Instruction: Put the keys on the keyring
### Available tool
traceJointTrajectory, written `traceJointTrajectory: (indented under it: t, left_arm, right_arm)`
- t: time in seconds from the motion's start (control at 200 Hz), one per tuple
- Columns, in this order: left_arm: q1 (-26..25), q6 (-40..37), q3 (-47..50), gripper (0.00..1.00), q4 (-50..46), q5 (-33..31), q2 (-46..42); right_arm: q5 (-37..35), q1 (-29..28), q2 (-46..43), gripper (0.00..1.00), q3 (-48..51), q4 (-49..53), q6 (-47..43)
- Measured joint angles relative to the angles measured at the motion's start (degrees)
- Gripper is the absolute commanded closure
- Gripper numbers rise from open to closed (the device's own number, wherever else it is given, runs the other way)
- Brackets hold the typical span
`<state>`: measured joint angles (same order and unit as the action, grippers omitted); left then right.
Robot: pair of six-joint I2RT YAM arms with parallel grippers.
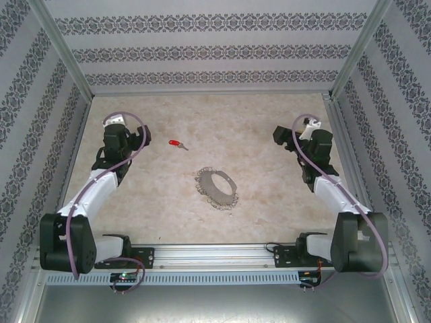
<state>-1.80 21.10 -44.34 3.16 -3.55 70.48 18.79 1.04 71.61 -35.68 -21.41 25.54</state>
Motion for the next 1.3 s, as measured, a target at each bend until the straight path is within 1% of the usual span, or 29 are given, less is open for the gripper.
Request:
traceJointTrajectory:
  t: [0.09, 0.185, 0.23, 0.35, 0.44, 0.515, 0.635, 0.774, 0.984, 1.169, 1.299]
  left_arm:
    - [-1.07, 5.64, -0.17, 0.0, -4.94, 1.44, -2.51]
    - [-2.21, 10.78, -0.15, 0.0, -8.87, 3.19, -4.92]
    - [-2.75, 13.14, 0.0, 0.0, -10.08, 3.89, -6.01]
    - [-5.01, 18.1, 1.09, 0.01, -11.15, 5.51, -6.99]
    - [-8.15, 20.96, 1.66, 0.0, -12.13, 6.64, -5.88]
    - [-10.93, 22.64, 1.66, 0.0, -12.61, 7.41, -4.26]
    - [-14.69, 24.85, 2.03, 0.0, -13.09, 8.35, -2.4]
    - [-16.94, 27.15, 3.87, 0.0, -13.0, 9.73, -2.23]
    - [-17.33, 29.29, 6.16, 0.0, -12.63, 11.1, -1.22]
    - [-17.33, 29.55, 5.29, 0.0, -12.15, 11.93, 1.18]
    - [-17.33, 29.53, 3.28, 0.0, -12.15, 12.07, 2.29]
  right_arm:
    - [2.4, -3.23, 2.29, 0.18, -0.5, 3.85, 2.73]
    - [2.75, -8.59, 4.72, 0.22, -0.68, 7.91, 4.48]
    - [2.58, -11.28, 5.84, 0.22, -0.74, 9.44, 5.05]
    - [0.76, -18.51, 8.17, 0.24, -0.81, 12.76, 6.4]
    - [-1.51, -23.23, 9.22, 0.25, -0.81, 14.82, 7.43]
    - [-3.26, -25.99, 9.6, 0.26, -0.79, 16.04, 8.13]
    - [-5.95, -28.98, 10.56, 0.28, -0.79, 17.22, 9.31]
    - [-7.85, -31.63, 12.57, 0.3, -0.81, 18.38, 10.56]
    - [-11.82, -35.12, 15.67, 0.32, -0.81, 19.63, 12.31]
    - [-16.63, -37.99, 16.65, 0.35, -1.62, 19.8, 14.6]
    - [-18.1, -42.18, 17.18, 0.35, -2.05, 19.5, 16.63]
